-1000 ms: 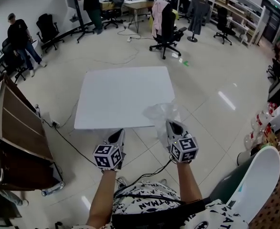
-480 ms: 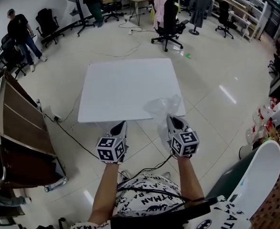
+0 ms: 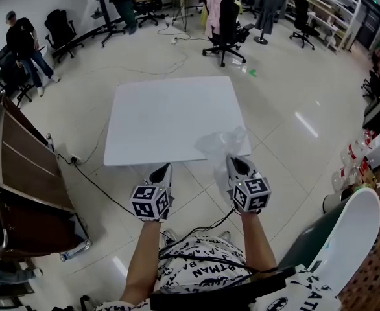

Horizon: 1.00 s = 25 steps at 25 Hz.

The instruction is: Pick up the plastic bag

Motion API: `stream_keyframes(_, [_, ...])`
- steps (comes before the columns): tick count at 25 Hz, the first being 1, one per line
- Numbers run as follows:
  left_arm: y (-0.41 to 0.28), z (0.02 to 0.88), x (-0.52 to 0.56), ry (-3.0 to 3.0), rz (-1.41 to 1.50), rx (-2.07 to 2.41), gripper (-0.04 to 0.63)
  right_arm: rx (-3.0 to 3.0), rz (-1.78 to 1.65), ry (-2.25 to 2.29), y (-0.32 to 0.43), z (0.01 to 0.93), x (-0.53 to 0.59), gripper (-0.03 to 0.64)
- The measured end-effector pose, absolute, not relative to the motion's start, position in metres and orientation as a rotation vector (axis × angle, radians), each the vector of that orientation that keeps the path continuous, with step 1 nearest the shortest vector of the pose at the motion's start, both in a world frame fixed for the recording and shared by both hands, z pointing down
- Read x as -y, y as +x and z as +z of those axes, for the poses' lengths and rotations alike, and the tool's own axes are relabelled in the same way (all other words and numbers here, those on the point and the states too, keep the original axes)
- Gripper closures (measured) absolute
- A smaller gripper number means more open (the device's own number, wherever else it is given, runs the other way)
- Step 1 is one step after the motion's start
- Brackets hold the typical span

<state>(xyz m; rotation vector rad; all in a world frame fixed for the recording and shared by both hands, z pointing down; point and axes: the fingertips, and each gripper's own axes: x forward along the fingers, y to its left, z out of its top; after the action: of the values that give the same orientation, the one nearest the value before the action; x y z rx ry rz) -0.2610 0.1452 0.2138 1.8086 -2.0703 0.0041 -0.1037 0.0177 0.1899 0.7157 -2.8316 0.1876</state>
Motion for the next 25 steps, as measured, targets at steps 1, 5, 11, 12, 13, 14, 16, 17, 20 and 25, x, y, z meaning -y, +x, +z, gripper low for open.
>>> stream_keyframes(1, [-0.262,0.214,-0.145,1.801,-0.002,2.071,0.594,2.832,0.187,0.713,-0.104,0.19,-0.017,0.603])
stream_keyframes(5, [-0.266,0.214,-0.148,1.784,-0.041,2.071,0.594,2.813,0.176,0.714,-0.104,0.19,-0.018,0.603])
stream_keyframes(11, [-0.269,0.212,-0.151,1.784,-0.042,2.075,0.594,2.816,0.176,0.708,-0.106,0.186,-0.019,0.603])
stream_keyframes(12, [-0.27,0.213,-0.151,1.784,-0.04,2.075,0.594,2.817,0.173,0.71,-0.106,0.189,-0.017,0.603])
stream_keyframes(13, [-0.271,0.214,-0.151,1.787,-0.035,2.071,0.594,2.817,0.169,0.712,-0.106,0.191,-0.015,0.603])
stream_keyframes(14, [-0.272,0.216,-0.151,1.791,-0.027,2.064,0.594,2.815,0.165,0.718,-0.106,0.192,-0.014,0.603])
stream_keyframes(16, [-0.276,0.22,-0.151,1.805,-0.01,2.045,0.594,2.797,0.168,0.735,-0.109,0.19,-0.016,0.603])
stream_keyframes(17, [-0.279,0.221,-0.152,1.813,-0.004,2.036,0.594,2.787,0.171,0.746,-0.111,0.189,-0.017,0.603])
stream_keyframes(20, [-0.29,0.225,-0.159,1.832,0.005,2.015,0.594,2.757,0.164,0.782,-0.117,0.19,-0.019,0.603])
stream_keyframes(25, [-0.308,0.234,-0.171,1.855,0.029,1.971,0.594,2.698,0.071,0.829,-0.115,0.208,-0.001,0.604])
